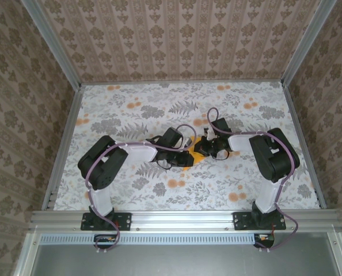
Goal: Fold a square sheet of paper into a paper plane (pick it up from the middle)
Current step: Fourth fold the wing at the center of the table.
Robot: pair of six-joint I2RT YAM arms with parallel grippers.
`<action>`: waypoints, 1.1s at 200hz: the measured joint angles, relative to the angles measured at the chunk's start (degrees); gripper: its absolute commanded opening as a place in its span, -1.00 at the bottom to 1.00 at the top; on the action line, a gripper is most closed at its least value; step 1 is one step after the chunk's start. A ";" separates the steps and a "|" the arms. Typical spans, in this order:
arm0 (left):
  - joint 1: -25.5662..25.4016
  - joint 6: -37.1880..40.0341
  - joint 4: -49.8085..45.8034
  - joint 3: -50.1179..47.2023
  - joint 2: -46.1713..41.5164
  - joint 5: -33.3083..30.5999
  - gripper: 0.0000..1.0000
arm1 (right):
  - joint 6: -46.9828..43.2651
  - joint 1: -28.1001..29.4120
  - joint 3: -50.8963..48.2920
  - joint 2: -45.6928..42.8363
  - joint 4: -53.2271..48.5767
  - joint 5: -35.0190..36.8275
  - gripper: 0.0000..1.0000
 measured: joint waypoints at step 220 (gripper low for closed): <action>-0.09 -0.96 4.17 -10.49 -5.90 -2.58 -0.99 | -1.07 0.00 1.11 0.46 -1.88 -0.17 -0.85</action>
